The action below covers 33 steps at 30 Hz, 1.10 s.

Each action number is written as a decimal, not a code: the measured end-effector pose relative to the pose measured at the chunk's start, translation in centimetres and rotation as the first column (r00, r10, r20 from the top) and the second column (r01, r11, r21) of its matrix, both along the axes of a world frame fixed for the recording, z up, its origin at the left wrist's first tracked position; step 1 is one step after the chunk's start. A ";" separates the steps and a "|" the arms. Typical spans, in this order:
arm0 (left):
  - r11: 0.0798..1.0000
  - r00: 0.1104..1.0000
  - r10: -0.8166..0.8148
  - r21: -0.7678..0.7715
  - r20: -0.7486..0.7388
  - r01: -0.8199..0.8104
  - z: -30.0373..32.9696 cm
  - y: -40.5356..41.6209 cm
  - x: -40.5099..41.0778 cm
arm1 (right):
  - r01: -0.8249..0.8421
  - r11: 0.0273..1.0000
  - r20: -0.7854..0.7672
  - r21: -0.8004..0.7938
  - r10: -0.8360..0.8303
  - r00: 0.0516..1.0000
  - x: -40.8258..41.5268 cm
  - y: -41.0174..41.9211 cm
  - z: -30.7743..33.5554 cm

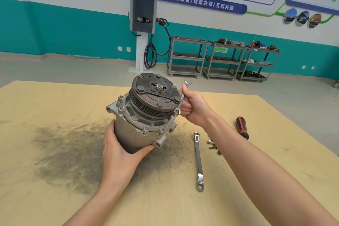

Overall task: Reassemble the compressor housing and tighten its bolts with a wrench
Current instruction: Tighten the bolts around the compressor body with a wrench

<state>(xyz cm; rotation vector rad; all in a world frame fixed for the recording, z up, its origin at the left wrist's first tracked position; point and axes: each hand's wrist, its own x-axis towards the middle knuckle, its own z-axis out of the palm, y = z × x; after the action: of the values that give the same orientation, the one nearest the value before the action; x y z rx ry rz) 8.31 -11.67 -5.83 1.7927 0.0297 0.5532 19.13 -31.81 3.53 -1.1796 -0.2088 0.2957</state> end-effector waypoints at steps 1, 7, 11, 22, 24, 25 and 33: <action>1.000 1.000 0.001 0.001 -0.001 -0.001 0.0 0.0 0.0 | 0.000 1.000 -0.006 -0.006 0.000 1.000 0.1 0.1 0.1; 1.000 1.000 0.010 0.008 0.004 -0.010 0.0 0.0 0.0 | -0.052 0.997 0.056 -0.058 0.055 0.997 0.7 0.2 0.6; 1.000 1.000 0.016 0.014 0.004 -0.016 0.0 -0.1 0.0 | -0.098 0.984 0.084 -0.150 0.111 0.990 1.2 0.7 1.0; 1.000 1.000 0.013 0.018 0.003 -0.013 0.2 -0.1 -0.1 | 0.063 0.992 0.053 -0.112 -0.057 0.997 1.0 2.1 0.0; 1.000 1.000 0.009 0.015 0.003 -0.009 0.2 -0.1 -0.1 | 0.129 0.984 0.084 -0.126 -0.119 0.989 0.5 2.4 0.2; 1.000 1.000 0.007 0.013 0.003 -0.007 0.2 -0.1 -0.2 | 0.163 0.977 0.098 -0.134 -0.151 0.984 0.2 2.6 0.3; 1.000 1.000 0.010 0.017 0.005 -0.010 0.2 -0.1 -0.2 | 0.292 0.956 0.056 0.032 -0.293 0.954 -1.7 4.3 0.9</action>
<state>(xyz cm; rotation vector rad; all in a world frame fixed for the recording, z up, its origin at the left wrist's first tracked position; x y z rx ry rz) 8.12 -11.75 -5.66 1.8090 0.0304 0.5664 17.45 -27.49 4.41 -1.1795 -0.0871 -0.0033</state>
